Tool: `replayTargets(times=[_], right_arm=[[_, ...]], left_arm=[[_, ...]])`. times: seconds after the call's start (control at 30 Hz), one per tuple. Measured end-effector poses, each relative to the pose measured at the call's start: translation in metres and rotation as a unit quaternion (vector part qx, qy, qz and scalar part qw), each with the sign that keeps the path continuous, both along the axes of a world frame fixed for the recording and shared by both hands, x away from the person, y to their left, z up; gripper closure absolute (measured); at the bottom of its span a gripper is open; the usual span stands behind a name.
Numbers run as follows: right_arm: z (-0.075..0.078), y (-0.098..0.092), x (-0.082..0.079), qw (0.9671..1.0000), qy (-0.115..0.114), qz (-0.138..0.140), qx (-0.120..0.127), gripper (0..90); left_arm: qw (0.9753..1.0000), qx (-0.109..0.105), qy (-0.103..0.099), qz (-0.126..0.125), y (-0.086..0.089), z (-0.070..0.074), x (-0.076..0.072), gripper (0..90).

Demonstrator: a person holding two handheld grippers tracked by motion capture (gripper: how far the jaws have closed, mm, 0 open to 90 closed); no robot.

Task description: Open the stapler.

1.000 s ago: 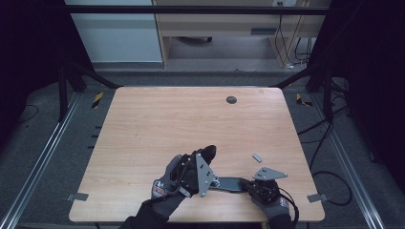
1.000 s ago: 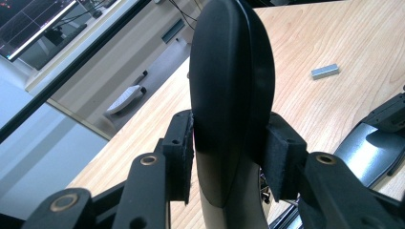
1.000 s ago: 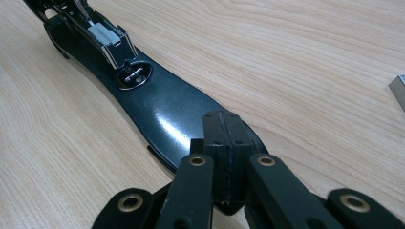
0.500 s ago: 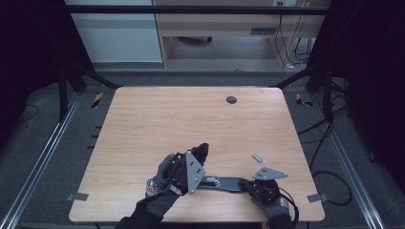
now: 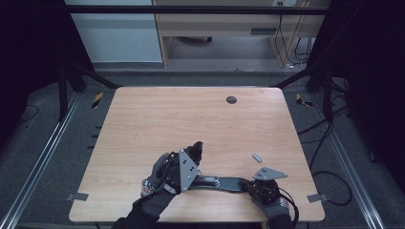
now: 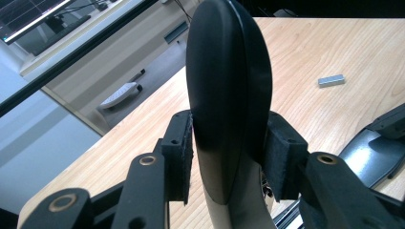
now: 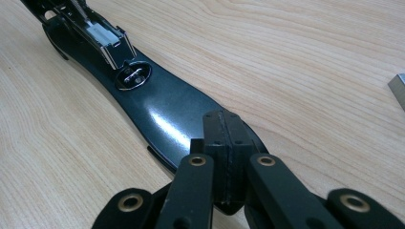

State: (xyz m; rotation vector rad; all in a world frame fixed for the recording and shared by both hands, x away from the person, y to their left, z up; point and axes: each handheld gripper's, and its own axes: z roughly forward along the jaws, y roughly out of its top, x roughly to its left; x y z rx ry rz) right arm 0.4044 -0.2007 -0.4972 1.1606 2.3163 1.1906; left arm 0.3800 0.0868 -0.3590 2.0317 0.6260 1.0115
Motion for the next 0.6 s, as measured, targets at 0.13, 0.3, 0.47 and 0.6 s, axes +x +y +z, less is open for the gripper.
replayTargets(times=[0.13, 0.3, 0.47, 0.6], right_arm=[[0.000, 0.000, 0.000, 1.0000, 0.003, 0.000, 0.002, 90.0], [0.000, 0.000, 0.000, 1.0000, 0.003, -0.001, 0.002, 90.0], [0.000, 0.000, 0.000, 1.0000, 0.004, -0.001, 0.003, 90.0], [0.000, 0.000, 0.000, 1.0000, 0.002, -0.002, 0.001, 90.0]], left_arm=[[0.9998, -0.015, 0.007, 0.004, 0.011, 0.002, 0.001, 57.2], [0.9997, -0.021, 0.007, 0.009, 0.019, 0.003, 0.001, 56.6], [0.9995, -0.026, 0.007, 0.015, 0.027, 0.003, 0.001, 56.1], [0.9993, -0.034, 0.009, 0.016, 0.034, 0.003, 0.001, 55.7]])
